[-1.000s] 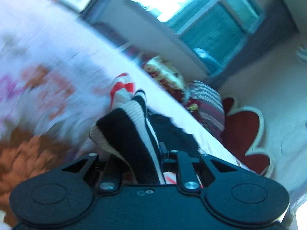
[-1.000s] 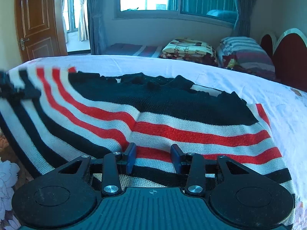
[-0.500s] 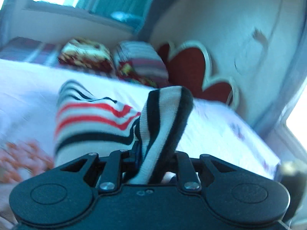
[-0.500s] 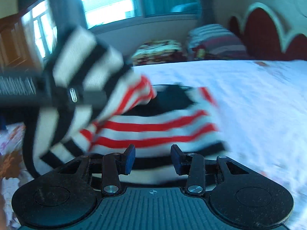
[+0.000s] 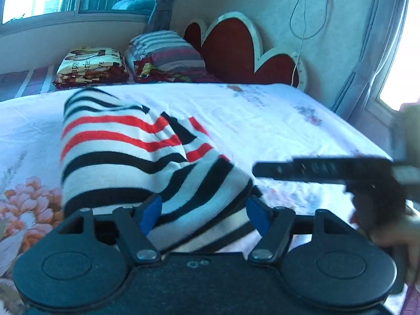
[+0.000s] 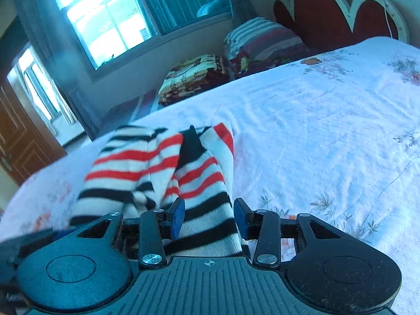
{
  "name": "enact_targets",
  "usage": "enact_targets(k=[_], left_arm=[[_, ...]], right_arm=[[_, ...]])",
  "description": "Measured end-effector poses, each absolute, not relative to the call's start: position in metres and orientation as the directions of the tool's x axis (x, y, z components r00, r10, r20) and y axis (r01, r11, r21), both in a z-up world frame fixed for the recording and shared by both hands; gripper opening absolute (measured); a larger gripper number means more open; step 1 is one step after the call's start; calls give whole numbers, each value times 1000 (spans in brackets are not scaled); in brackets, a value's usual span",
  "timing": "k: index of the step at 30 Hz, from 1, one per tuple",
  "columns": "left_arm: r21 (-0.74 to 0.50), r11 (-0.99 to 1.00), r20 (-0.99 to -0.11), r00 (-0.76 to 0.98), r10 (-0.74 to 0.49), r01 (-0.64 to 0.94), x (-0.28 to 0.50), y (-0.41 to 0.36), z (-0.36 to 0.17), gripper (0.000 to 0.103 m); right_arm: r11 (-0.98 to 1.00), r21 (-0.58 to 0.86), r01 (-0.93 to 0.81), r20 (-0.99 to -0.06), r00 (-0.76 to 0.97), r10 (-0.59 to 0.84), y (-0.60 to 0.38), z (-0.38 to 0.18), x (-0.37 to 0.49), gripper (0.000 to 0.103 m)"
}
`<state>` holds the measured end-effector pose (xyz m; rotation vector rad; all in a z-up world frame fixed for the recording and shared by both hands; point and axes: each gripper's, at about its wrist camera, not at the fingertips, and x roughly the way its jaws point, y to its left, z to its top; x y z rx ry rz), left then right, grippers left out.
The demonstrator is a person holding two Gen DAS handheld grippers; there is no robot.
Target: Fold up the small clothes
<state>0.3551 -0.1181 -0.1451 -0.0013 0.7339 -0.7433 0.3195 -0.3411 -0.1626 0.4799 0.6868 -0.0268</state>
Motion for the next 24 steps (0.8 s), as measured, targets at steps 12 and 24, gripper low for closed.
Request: enact_targets(k=[12,24], left_arm=[[-221,927,-627,684,-372,302,426,-51,-142,71],[-242,924,-646,661,-381,297,436,-63,-169,73]], right_arm=[[771,624,123,-623,674,397,-329,-181,401,85],[777,627,52,-617,641,456,-313,-194,417,26]])
